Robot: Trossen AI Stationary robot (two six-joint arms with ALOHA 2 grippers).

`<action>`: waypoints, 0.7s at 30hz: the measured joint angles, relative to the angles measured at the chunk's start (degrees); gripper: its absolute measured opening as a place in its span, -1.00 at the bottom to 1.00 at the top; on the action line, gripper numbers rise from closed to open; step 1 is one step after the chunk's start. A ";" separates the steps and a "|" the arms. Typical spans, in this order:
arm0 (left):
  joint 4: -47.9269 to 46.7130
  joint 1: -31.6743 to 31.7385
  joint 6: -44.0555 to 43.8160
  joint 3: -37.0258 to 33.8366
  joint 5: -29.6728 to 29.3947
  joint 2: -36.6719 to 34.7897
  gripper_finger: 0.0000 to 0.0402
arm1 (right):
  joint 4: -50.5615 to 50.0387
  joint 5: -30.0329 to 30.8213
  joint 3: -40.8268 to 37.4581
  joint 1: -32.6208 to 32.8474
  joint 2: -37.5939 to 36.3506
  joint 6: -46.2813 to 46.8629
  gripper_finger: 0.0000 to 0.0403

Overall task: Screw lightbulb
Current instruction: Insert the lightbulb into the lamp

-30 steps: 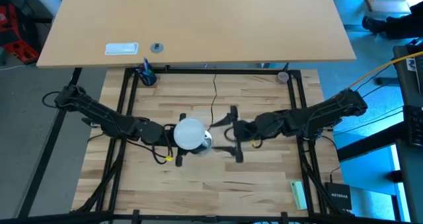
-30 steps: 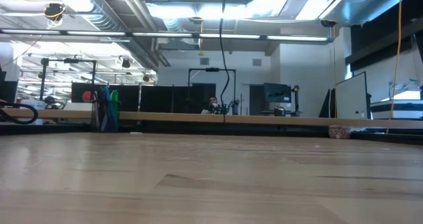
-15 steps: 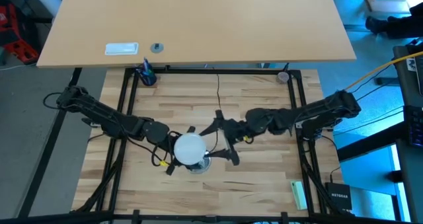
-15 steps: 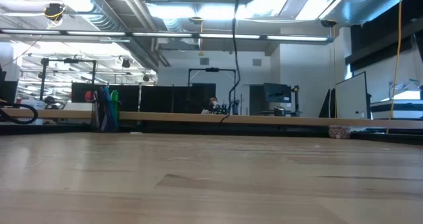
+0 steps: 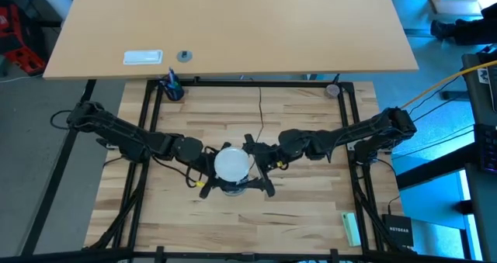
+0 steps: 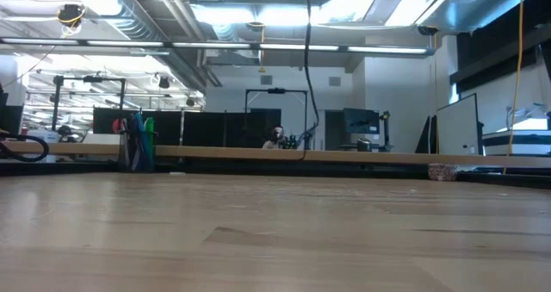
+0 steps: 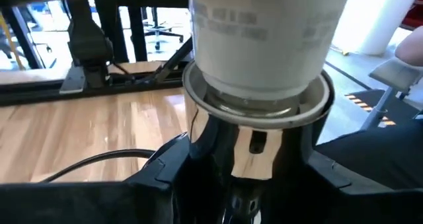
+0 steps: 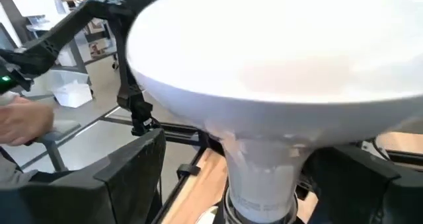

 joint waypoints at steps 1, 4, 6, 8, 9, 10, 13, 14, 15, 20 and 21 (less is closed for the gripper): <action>0.23 0.33 -0.49 -0.28 -0.02 0.00 -0.19 | -0.18 0.03 0.00 0.00 0.00 -0.21 0.68; 0.21 1.05 -1.45 -0.35 0.01 0.02 -0.19 | -1.16 0.06 0.00 -0.02 0.00 -0.77 0.68; 0.50 1.31 -1.49 -0.35 0.00 0.00 -0.19 | -1.76 0.12 0.00 -0.02 0.00 -1.69 0.68; 0.35 1.29 -1.51 -0.35 0.00 0.00 -0.19 | -2.11 0.13 0.00 -0.02 0.00 -1.91 0.66; 0.37 1.24 -1.52 -0.35 0.01 0.00 -0.19 | -2.10 0.12 0.00 -0.02 0.00 -1.94 0.64; 0.39 1.23 -1.55 -0.35 0.01 0.00 -0.19 | -2.11 0.12 0.00 -0.02 0.00 -1.94 0.60; 0.37 1.23 -1.55 -0.35 0.04 0.00 -0.19 | -2.22 0.35 0.00 -0.04 0.00 -2.82 0.41; 0.35 1.23 -1.55 -0.35 0.04 0.01 -0.19 | -2.24 0.66 0.00 -0.04 0.00 -3.24 0.32; 0.37 1.23 -1.55 -0.35 0.05 0.00 -0.19 | -2.26 1.16 0.00 -0.04 0.00 -3.39 0.22; -0.08 1.26 -1.66 -0.41 -0.14 0.02 -0.19 | -4.22 6.51 0.02 0.02 -0.05 -3.39 -0.28; -0.18 1.27 -1.72 -0.42 -0.69 0.02 -0.19 | -4.64 7.85 0.04 0.03 -0.10 -3.34 -0.27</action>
